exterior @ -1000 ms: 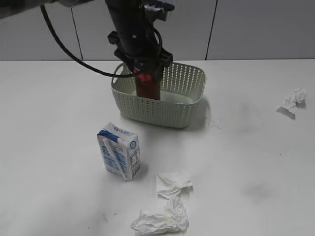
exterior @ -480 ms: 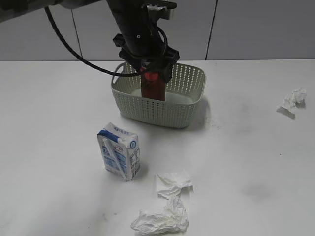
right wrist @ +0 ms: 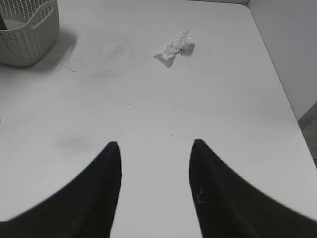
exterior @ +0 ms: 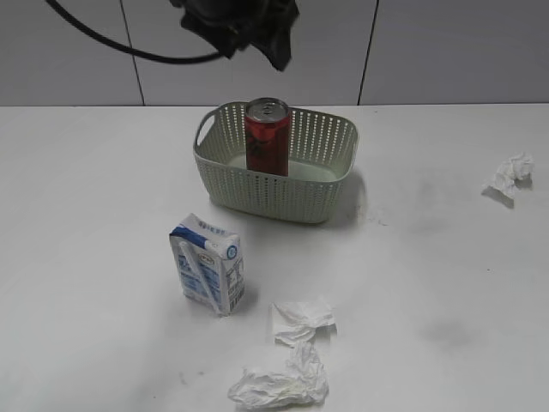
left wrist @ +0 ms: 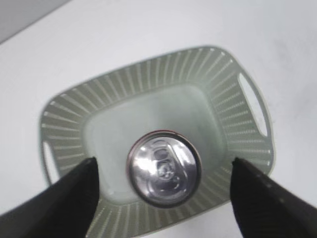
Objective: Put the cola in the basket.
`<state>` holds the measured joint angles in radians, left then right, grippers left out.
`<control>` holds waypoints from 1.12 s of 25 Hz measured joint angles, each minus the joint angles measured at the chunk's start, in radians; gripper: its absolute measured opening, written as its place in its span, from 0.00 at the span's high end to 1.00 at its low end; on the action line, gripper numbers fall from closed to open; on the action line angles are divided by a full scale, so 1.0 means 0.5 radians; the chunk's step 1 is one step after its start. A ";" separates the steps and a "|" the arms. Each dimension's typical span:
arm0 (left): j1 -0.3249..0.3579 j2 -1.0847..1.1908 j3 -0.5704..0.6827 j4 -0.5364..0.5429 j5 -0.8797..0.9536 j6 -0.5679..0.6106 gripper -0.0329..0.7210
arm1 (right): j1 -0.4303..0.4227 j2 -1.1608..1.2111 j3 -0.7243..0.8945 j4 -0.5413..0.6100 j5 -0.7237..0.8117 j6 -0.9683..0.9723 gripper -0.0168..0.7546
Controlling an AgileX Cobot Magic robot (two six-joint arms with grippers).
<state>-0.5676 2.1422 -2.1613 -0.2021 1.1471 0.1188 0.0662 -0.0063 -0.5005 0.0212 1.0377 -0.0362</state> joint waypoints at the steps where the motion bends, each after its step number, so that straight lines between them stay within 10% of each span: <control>1: 0.034 -0.037 -0.002 -0.002 0.005 0.000 0.12 | 0.000 0.000 0.000 0.000 0.000 0.000 0.53; 14: 0.913 -0.440 0.131 0.179 0.140 -0.150 0.17 | 0.000 0.000 0.000 0.000 0.000 0.000 0.53; 28: 0.986 -1.642 1.735 0.262 -0.037 -0.150 0.17 | 0.000 0.000 0.000 0.000 0.000 0.000 0.53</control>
<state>-0.0744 1.3210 -1.2937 -0.0709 1.1286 0.0439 0.0662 -0.0063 -0.5005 0.0212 1.0377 -0.0362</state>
